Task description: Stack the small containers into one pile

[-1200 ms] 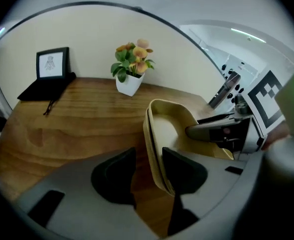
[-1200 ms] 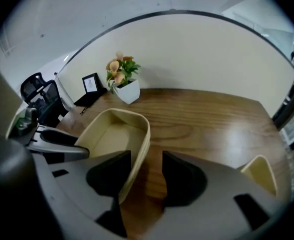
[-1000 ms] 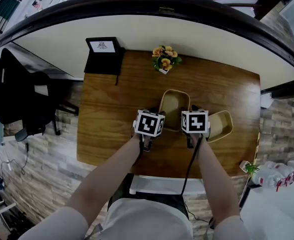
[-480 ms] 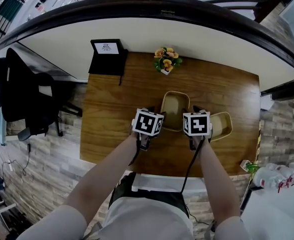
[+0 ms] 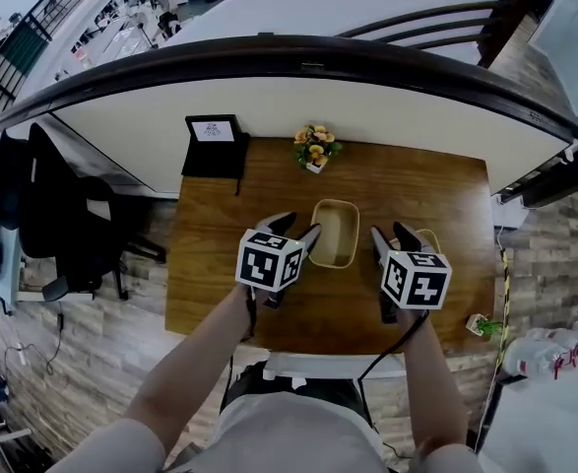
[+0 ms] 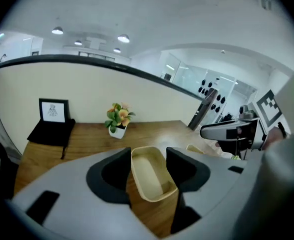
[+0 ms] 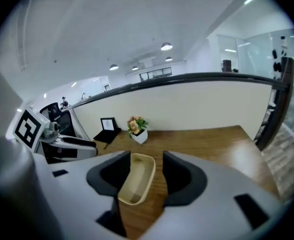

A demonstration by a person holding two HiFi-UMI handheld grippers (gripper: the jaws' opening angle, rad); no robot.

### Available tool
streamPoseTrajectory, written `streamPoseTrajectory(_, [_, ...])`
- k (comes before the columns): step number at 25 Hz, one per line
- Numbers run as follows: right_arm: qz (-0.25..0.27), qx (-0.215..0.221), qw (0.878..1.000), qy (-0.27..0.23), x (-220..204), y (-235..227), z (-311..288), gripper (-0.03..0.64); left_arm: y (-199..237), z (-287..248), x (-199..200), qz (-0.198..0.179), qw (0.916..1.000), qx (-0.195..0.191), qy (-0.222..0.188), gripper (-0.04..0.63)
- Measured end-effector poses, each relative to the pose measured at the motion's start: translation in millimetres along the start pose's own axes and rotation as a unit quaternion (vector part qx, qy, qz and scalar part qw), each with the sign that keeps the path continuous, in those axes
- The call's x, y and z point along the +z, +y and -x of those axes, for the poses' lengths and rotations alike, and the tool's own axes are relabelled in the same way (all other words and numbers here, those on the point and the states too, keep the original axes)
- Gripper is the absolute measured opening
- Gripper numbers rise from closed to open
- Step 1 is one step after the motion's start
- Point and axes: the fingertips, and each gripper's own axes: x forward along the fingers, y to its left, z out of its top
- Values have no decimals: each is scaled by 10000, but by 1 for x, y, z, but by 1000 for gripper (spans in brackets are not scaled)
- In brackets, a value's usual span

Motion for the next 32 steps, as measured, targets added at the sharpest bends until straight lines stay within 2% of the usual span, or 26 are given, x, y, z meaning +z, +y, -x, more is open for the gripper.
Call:
streamPoseTrajectory(3, [-171, -60, 9988, -444, 20, 1, 40, 202, -17, 24, 20, -355, 9989, -105, -292, 222])
streamPoseTrajectory(6, [-287, -95, 9965, -780, 30, 4, 79, 202, -35, 49, 36, -825, 9950, -132, -554, 222])
streamPoseTrajectory(8, [-312, -68, 9951, -933, 33, 6, 103, 202, -47, 66, 43, -1010, 9921, -177, -729, 222])
streamPoseTrajectory(13, [-302, -20, 9912, -1287, 40, 16, 159, 202, -78, 105, 58, -1164, 9851, -486, -1167, 222])
streamPoseTrajectory(17, [-14, -235, 9902, -1375, 30, 25, 190, 202, -97, 130, 64, -1244, 9807, -607, -1382, 221])
streamPoseTrajectory(20, [513, -506, 9876, -1393, 20, 34, 205, 204, -107, 143, 61, -1348, 9785, -632, -1429, 221])
streamPoseTrajectory(22, [686, -582, 9860, -1407, 13, 40, 215, 206, -113, 151, 57, -1410, 9774, -639, -1437, 221])
streamPoseTrajectory(32, [405, -784, 9835, -1579, 3, 24, 241, 206, -142, 150, 53, -1657, 9739, -808, -1321, 218])
